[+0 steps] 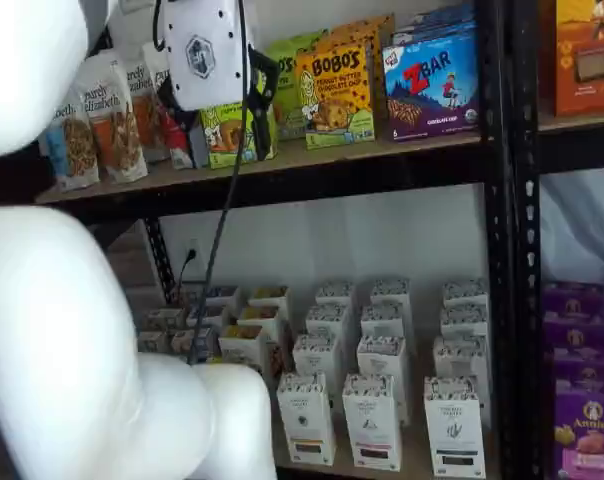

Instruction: Pick up the white box with a yellow strip in the middle, on the bottom shelf, the fourth box from the left

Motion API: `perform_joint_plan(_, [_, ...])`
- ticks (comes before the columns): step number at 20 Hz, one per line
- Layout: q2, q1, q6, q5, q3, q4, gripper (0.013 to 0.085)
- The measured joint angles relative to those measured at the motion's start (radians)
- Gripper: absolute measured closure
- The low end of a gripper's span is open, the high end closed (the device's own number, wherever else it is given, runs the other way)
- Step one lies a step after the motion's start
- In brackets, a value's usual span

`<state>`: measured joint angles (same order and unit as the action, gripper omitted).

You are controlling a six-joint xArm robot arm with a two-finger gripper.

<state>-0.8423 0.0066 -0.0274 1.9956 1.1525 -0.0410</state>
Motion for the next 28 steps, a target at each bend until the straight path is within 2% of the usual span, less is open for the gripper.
perform_joint_plan(4, [0.023, -0.017, 0.006, 0.039, 0.020, -0.022, 0.0130])
perform_joint_plan(11, [0.018, 0.019, -0.020, 0.018, 0.002, -0.006, 0.0130])
perform_joint_plan(17, [0.007, 0.093, -0.083, -0.044, -0.048, 0.018, 0.0130])
perform_joint_plan(23, [0.000, 0.132, -0.126, -0.113, -0.117, 0.012, 0.0130])
perform_joint_plan(25, [0.001, 0.162, -0.150, -0.135, -0.144, 0.025, 0.0130])
perform_joint_plan(28, [-0.013, 0.183, -0.172, -0.191, -0.191, 0.022, 0.0130])
